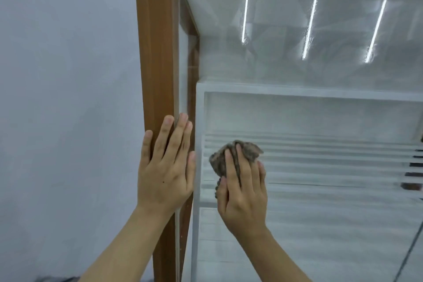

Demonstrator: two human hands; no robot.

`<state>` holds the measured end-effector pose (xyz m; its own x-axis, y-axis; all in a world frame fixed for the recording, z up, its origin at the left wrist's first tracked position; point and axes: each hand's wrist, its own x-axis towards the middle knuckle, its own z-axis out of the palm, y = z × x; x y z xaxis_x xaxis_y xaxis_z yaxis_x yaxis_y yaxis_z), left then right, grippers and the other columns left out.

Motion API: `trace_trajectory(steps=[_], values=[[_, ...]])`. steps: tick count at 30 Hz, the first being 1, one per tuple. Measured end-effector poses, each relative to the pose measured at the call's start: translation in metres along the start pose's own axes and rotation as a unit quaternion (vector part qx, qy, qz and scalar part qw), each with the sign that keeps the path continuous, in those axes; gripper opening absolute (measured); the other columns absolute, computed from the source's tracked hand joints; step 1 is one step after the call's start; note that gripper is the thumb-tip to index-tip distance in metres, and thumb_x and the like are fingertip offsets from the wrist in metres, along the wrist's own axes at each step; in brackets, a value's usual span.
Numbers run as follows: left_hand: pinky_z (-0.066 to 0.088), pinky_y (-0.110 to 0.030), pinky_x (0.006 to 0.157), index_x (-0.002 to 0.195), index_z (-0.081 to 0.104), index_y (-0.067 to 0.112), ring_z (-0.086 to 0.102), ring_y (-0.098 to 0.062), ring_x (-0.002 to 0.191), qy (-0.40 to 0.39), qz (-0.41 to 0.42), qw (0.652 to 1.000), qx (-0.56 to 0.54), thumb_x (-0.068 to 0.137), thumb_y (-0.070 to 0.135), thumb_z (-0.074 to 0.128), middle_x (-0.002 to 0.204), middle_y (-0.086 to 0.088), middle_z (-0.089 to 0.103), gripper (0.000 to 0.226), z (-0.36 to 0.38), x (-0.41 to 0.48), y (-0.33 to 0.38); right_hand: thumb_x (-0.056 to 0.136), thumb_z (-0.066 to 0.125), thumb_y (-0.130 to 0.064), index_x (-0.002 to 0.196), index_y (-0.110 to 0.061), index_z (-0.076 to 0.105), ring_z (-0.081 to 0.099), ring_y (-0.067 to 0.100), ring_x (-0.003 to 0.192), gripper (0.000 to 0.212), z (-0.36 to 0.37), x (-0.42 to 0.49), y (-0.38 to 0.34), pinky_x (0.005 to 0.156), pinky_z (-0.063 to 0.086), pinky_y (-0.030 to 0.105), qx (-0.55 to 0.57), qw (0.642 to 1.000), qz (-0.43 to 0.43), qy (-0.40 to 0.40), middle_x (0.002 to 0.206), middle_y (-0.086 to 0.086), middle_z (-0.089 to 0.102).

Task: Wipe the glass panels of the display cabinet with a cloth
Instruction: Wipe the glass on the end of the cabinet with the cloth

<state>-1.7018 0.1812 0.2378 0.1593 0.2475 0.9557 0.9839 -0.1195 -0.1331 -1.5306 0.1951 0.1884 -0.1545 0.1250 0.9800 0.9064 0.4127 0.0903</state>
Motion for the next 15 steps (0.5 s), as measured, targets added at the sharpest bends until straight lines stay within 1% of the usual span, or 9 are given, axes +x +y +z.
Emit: trace_trajectory(steps=[2, 3, 5, 7, 8, 9, 10, 13, 15], values=[[0.006, -0.048, 0.126, 0.160, 0.022, 0.010, 0.010, -0.024, 0.156, 0.004, -0.003, 1.000, -0.004, 0.105, 0.029, 0.037, 0.167, -0.006, 0.023, 0.060, 0.000, 0.000, 0.002, 0.102, 0.041, -0.021, 0.154, -0.008, 0.032, 0.031, 0.026, 0.149, 0.054, -0.005, -0.022, 0.012, 0.113, 0.037, 0.053, -0.015, 1.000, -0.017, -0.015, 0.162, 0.009, 0.028], [0.005, -0.047, 0.126, 0.160, 0.021, 0.010, 0.010, -0.024, 0.156, 0.005, -0.004, 1.000, -0.005, 0.104, 0.029, 0.037, 0.167, -0.006, 0.023, 0.060, 0.000, 0.000, 0.002, 0.102, 0.041, -0.020, 0.151, -0.006, 0.036, 0.033, 0.027, 0.148, 0.052, -0.007, -0.015, 0.017, 0.112, 0.038, 0.053, -0.016, 1.000, -0.008, 0.000, 0.161, 0.011, 0.030], [0.004, -0.047, 0.126, 0.160, 0.020, 0.010, 0.009, -0.024, 0.156, 0.005, -0.006, 1.000, -0.006, 0.104, 0.029, 0.038, 0.167, -0.006, 0.022, 0.061, 0.001, 0.000, 0.003, 0.104, 0.040, -0.017, 0.146, 0.000, 0.045, 0.040, 0.035, 0.143, 0.046, -0.008, 0.026, 0.022, 0.110, 0.039, 0.055, -0.006, 0.996, 0.057, 0.065, 0.155, 0.020, 0.038], [0.004, -0.047, 0.126, 0.160, 0.020, 0.011, 0.009, -0.024, 0.157, 0.005, -0.007, 1.000, -0.006, 0.103, 0.029, 0.039, 0.167, -0.006, 0.022, 0.063, 0.001, 0.000, 0.002, 0.104, 0.039, -0.015, 0.144, 0.003, 0.047, 0.039, 0.040, 0.142, 0.045, -0.006, 0.087, 0.021, 0.113, 0.036, 0.055, 0.017, 0.981, 0.141, 0.135, 0.152, 0.023, 0.042], [0.004, -0.047, 0.126, 0.160, 0.020, 0.011, 0.009, -0.024, 0.157, 0.006, -0.006, 1.000, -0.006, 0.103, 0.029, 0.039, 0.167, -0.006, 0.022, 0.063, 0.001, 0.001, 0.002, 0.104, 0.039, -0.014, 0.144, 0.003, 0.047, 0.037, 0.040, 0.143, 0.045, -0.004, 0.110, 0.016, 0.114, 0.034, 0.055, 0.031, 0.974, 0.166, 0.151, 0.152, 0.023, 0.042], [0.005, -0.047, 0.126, 0.160, 0.020, 0.011, 0.009, -0.024, 0.156, 0.007, -0.005, 1.000, -0.007, 0.103, 0.029, 0.039, 0.167, -0.006, 0.022, 0.063, 0.001, 0.001, 0.002, 0.103, 0.040, -0.015, 0.145, 0.001, 0.047, 0.036, 0.039, 0.144, 0.045, -0.003, 0.119, 0.008, 0.115, 0.033, 0.054, 0.038, 0.974, 0.164, 0.152, 0.153, 0.022, 0.041], [0.005, -0.047, 0.127, 0.160, 0.021, 0.010, 0.010, -0.024, 0.156, 0.008, -0.003, 1.000, -0.008, 0.103, 0.029, 0.039, 0.167, -0.006, 0.022, 0.063, 0.001, 0.001, 0.002, 0.103, 0.041, -0.015, 0.146, 0.000, 0.047, 0.036, 0.037, 0.145, 0.046, -0.001, 0.113, 0.001, 0.115, 0.033, 0.054, 0.040, 0.980, 0.138, 0.140, 0.154, 0.021, 0.041], [0.008, -0.049, 0.126, 0.159, 0.023, 0.009, 0.012, -0.025, 0.156, 0.014, 0.000, 1.000, -0.003, 0.103, 0.028, 0.040, 0.167, -0.006, 0.023, 0.062, 0.001, 0.000, 0.000, 0.100, 0.047, -0.019, 0.151, -0.008, 0.039, 0.036, 0.032, 0.146, 0.053, 0.005, 0.034, -0.007, 0.119, 0.031, 0.052, 0.015, 0.999, 0.012, 0.032, 0.160, 0.014, 0.034], [0.008, -0.049, 0.126, 0.159, 0.023, 0.010, 0.011, -0.025, 0.156, 0.016, 0.003, 1.000, -0.007, 0.103, 0.029, 0.039, 0.166, -0.006, 0.024, 0.062, 0.002, 0.000, 0.000, 0.101, 0.045, -0.022, 0.152, -0.012, 0.036, 0.040, 0.030, 0.144, 0.053, -0.001, -0.014, 0.004, 0.122, 0.026, 0.047, -0.011, 1.000, -0.025, -0.013, 0.164, 0.007, 0.026]])
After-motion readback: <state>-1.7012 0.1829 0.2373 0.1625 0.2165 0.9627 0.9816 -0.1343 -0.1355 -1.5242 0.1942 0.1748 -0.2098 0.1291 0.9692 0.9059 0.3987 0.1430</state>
